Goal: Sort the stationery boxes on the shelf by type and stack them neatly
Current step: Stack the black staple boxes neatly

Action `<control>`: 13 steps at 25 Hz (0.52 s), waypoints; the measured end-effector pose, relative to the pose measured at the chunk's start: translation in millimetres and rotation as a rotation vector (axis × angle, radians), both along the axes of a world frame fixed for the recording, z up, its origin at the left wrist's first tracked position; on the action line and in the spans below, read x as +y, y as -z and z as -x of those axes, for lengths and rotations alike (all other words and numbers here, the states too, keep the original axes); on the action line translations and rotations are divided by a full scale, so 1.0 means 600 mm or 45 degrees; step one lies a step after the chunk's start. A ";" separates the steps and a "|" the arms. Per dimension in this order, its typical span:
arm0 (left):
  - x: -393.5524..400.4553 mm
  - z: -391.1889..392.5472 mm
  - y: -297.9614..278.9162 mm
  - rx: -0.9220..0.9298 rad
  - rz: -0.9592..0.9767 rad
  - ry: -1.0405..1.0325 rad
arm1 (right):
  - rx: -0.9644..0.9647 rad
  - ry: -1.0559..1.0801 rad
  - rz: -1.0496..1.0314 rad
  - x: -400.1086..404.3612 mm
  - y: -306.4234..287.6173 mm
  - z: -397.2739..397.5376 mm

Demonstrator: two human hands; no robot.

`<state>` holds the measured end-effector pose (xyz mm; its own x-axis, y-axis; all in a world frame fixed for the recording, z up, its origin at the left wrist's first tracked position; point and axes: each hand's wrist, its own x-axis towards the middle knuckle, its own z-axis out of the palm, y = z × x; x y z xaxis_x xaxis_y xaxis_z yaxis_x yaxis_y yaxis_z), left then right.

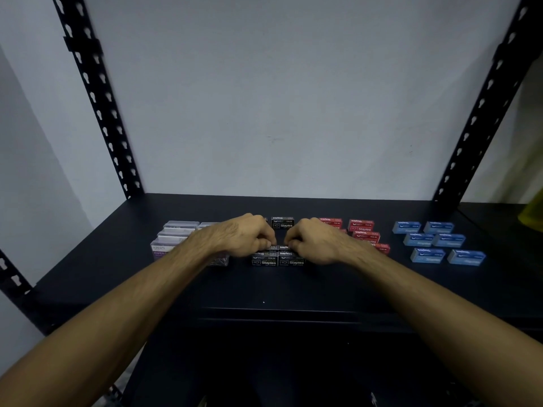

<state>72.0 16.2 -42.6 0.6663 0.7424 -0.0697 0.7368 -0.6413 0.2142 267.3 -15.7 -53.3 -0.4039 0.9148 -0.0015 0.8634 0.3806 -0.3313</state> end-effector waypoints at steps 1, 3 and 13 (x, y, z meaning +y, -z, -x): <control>-0.001 -0.001 -0.001 0.004 0.008 0.004 | 0.002 0.000 0.010 -0.001 -0.001 -0.001; -0.005 -0.002 -0.004 0.012 0.029 -0.001 | 0.014 0.009 0.040 -0.004 -0.003 -0.001; -0.020 -0.003 -0.006 0.212 0.035 -0.088 | -0.182 -0.046 0.035 -0.010 0.000 0.000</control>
